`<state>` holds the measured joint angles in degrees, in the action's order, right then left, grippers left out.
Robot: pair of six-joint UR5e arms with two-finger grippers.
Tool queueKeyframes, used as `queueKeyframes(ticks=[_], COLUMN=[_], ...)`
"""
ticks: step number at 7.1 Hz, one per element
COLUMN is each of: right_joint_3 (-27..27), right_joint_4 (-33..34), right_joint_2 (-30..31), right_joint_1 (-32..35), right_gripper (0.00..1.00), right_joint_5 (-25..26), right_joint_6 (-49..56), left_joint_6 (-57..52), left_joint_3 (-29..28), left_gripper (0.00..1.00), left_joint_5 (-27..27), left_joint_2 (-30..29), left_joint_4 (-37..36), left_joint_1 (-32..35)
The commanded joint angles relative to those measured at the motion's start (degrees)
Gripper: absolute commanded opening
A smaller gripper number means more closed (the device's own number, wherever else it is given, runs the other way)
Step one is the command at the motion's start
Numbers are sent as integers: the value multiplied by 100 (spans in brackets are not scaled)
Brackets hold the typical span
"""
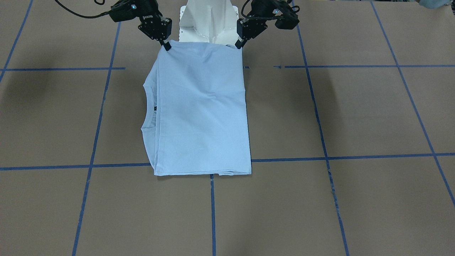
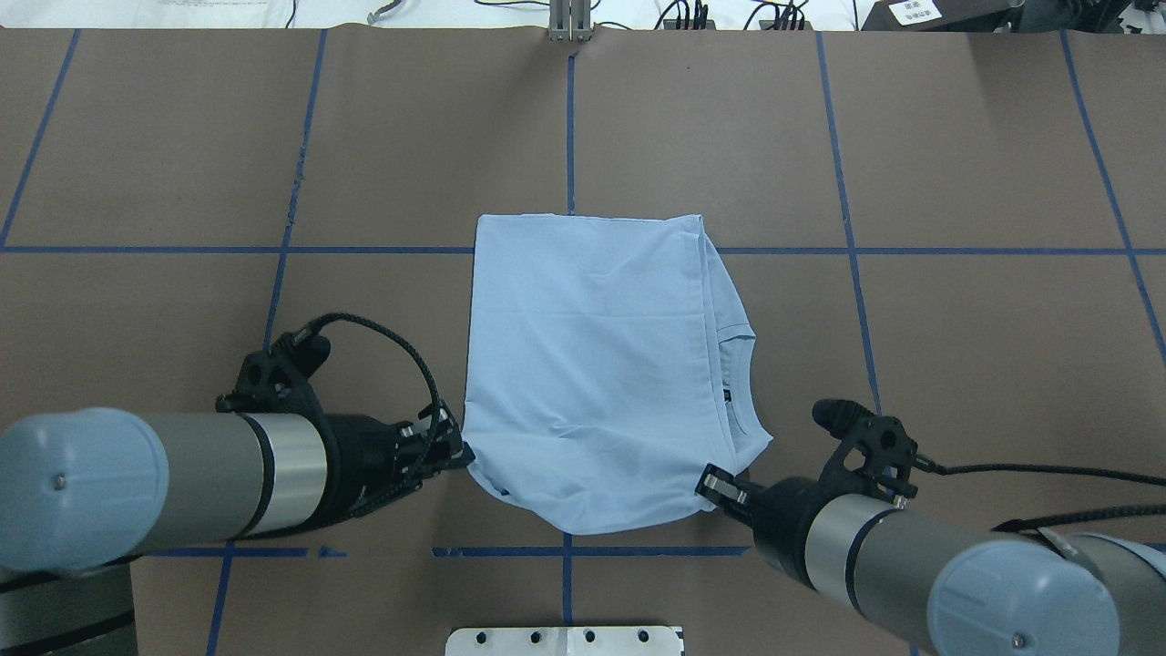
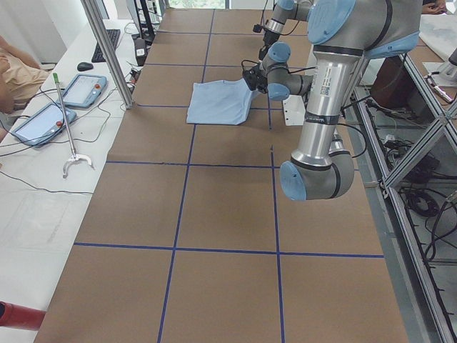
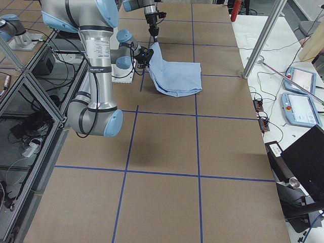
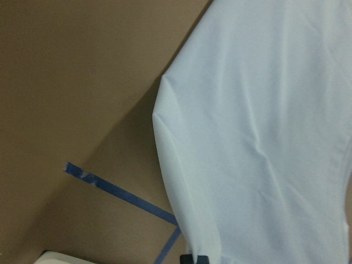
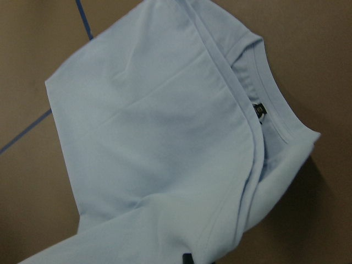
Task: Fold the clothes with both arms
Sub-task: 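Grasp the shirt's near edge with both grippers, then lift the near edge with both grippers and fold it over toward the far edge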
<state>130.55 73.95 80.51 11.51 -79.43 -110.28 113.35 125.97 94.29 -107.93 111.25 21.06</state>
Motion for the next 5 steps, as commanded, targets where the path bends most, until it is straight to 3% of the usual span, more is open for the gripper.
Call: queueKeyframes(ticks=[1, 5], right_joint_3=[-1034, -2573], right_joint_4=[-4, -65], right_joint_2=[-945, -1764], right_joint_1=[1183, 2213], right_gripper=[0, 0], right_joint_5=[-1019, -1514], right_joint_6=[120, 884], left_joint_6=[-427, -630], left_joint_3=[-545, -1695], left_gripper=[0, 0], left_joint_5=[19, -33], left_joint_2=[-420, -965], left_joint_4=[19, 186], left_joint_1=[678, 934])
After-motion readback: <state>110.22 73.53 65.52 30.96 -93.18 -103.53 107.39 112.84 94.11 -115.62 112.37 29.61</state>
